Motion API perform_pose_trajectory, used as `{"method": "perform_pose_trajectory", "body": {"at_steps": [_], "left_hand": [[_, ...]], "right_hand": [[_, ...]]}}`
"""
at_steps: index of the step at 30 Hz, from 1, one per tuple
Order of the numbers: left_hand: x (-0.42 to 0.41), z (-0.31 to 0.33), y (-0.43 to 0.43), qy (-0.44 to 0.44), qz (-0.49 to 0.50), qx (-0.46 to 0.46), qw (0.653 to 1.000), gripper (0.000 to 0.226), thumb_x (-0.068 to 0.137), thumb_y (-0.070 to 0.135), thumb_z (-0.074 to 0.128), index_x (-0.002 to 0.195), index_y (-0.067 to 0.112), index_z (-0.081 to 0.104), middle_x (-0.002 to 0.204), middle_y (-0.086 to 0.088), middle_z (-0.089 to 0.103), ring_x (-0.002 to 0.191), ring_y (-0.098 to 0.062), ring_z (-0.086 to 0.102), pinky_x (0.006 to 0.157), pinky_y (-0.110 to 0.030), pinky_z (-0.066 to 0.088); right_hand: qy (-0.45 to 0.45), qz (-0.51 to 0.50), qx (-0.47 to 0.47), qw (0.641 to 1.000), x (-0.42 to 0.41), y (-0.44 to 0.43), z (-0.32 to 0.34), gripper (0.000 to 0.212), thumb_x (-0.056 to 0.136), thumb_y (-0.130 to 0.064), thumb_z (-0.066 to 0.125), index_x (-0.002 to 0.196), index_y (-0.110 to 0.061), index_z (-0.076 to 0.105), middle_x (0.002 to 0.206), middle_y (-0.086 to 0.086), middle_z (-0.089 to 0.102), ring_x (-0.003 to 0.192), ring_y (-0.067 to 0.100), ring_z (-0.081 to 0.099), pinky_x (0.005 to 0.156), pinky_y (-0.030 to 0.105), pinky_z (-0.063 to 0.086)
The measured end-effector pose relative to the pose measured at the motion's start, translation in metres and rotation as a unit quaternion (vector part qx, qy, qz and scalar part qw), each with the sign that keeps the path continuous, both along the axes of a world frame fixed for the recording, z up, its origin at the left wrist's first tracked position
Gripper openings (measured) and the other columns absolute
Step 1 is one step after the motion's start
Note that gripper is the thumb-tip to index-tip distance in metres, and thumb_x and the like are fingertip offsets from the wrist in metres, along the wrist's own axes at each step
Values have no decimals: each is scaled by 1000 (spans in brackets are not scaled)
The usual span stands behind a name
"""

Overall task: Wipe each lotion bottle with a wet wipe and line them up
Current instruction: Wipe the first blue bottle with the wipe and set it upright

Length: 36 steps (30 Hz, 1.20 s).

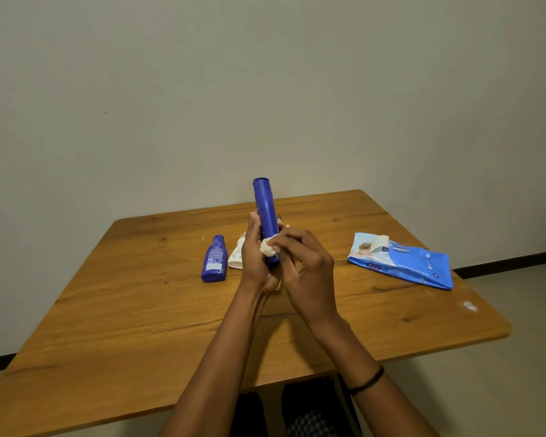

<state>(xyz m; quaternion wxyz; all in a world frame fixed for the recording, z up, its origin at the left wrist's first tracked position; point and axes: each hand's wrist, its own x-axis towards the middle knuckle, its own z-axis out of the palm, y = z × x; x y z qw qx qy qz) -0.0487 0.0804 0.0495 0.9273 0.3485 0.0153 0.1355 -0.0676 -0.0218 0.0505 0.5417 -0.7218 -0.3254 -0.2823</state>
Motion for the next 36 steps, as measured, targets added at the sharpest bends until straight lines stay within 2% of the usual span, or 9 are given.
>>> {"method": "perform_pose_trajectory", "body": {"at_steps": [3, 7, 11, 14, 17, 23, 27, 31, 36], "left_hand": [[-3, 3, 0, -7, 4, 46, 999, 54, 98, 55, 47, 130, 13, 41, 79, -4, 46, 64, -10, 52, 63, -23, 49], [-6, 13, -3, -9, 42, 155, 987, 91, 66, 67, 78, 128, 8, 46, 82, -4, 54, 72, -12, 56, 71, -30, 47], [-3, 15, 3, -52, 39, 125, 990, 60, 93, 34, 58, 147, 16, 39, 99, -8, 60, 82, -14, 60, 72, -30, 53], [-6, 11, 2, -47, 0, 102, 994, 53, 97, 37, 53, 138, 3, 47, 100, -9, 67, 88, -15, 67, 76, -30, 58], [-5, 10, 1, -38, 2, 60, 997, 42, 96, 37, 52, 127, 9, 56, 95, -5, 72, 85, -13, 70, 71, -29, 59], [-5, 11, -2, -36, -7, 67, 997, 43, 93, 41, 50, 124, 12, 61, 100, -5, 74, 89, -16, 71, 74, -34, 60], [-5, 7, 2, -36, 1, 37, 999, 43, 94, 38, 51, 124, 10, 60, 103, -8, 73, 93, -17, 71, 80, -33, 60], [-7, 2, 5, -41, 8, 11, 999, 43, 94, 39, 50, 125, 9, 58, 101, -8, 74, 89, -16, 72, 76, -31, 61], [-5, 4, 7, -48, 7, 3, 999, 43, 94, 38, 50, 124, 9, 59, 100, -8, 73, 88, -17, 72, 75, -31, 60]], "right_hand": [[0, 2, 21, 1000, -1, -3, -2, 26, 85, -7, 71, 110, -10, 70, 111, 2, 63, 107, 6, 59, 90, 14, 49], [-4, -10, 13, 1000, 0, 1, 4, 26, 84, -7, 72, 109, -11, 70, 109, 3, 66, 103, 4, 59, 90, 10, 47], [-7, -1, 49, 999, 6, 3, 9, 25, 86, -12, 72, 110, -13, 68, 110, 1, 67, 106, 3, 60, 90, 14, 49], [-8, -24, 52, 998, 17, 11, 21, 23, 86, -11, 73, 108, -10, 67, 110, 3, 65, 103, 3, 58, 88, 13, 50], [-29, -39, 33, 998, 37, 17, 45, 16, 85, -10, 72, 101, -10, 69, 103, 4, 65, 91, 4, 60, 80, 7, 47], [-40, -46, 9, 998, 68, 24, 83, 11, 89, -16, 69, 97, -10, 72, 97, 2, 70, 88, 11, 63, 79, 28, 54], [-54, -40, 7, 998, 55, 21, 65, 17, 91, -19, 62, 101, -9, 71, 106, 3, 68, 95, 10, 62, 82, 22, 53], [-25, -41, 10, 999, 34, 17, 30, 23, 85, -12, 73, 107, -8, 68, 110, 6, 58, 98, 5, 56, 81, 9, 49], [-48, -59, -20, 997, 40, 13, 43, 19, 86, -18, 72, 105, -14, 70, 107, 1, 70, 93, 10, 60, 76, 19, 50]]}}
